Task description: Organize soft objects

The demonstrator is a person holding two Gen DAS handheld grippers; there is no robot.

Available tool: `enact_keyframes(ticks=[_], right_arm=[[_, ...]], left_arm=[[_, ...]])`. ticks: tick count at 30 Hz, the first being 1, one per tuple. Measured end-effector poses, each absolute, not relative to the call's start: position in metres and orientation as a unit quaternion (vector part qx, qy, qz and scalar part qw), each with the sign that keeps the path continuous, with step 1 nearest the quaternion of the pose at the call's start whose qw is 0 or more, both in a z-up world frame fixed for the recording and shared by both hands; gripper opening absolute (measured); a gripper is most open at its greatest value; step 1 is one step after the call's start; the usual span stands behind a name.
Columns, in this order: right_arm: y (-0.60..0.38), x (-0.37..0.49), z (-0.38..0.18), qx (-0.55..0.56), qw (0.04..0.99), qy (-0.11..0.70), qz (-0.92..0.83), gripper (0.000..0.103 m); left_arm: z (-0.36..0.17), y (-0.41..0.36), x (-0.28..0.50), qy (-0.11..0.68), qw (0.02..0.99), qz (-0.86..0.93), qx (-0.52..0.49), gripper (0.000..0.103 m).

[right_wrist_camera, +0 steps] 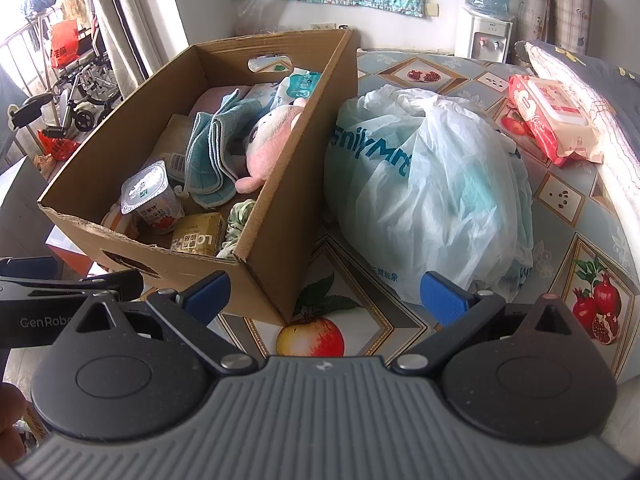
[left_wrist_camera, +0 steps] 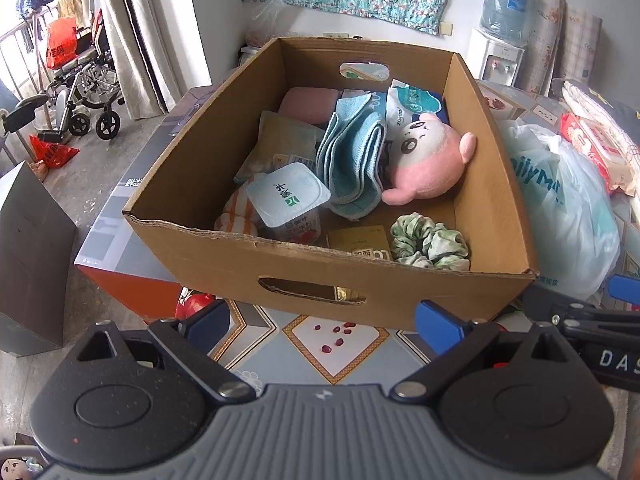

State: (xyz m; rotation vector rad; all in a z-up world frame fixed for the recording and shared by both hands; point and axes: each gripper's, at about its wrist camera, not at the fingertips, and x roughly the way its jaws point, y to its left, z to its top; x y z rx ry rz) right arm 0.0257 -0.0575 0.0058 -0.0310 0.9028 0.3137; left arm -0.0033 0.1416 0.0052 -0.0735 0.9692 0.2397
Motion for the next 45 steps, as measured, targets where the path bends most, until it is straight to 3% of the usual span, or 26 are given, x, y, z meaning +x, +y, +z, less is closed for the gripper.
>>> enact_keyframes(ticks=[45], right_arm=[[-0.0590, 0.0262, 0.0011, -0.010, 0.885, 0.441, 0.150, 0.102]], left_arm=[[0.0014, 0.1409, -0.0039, 0.468, 0.875, 0.114, -0.038, 0.100]])
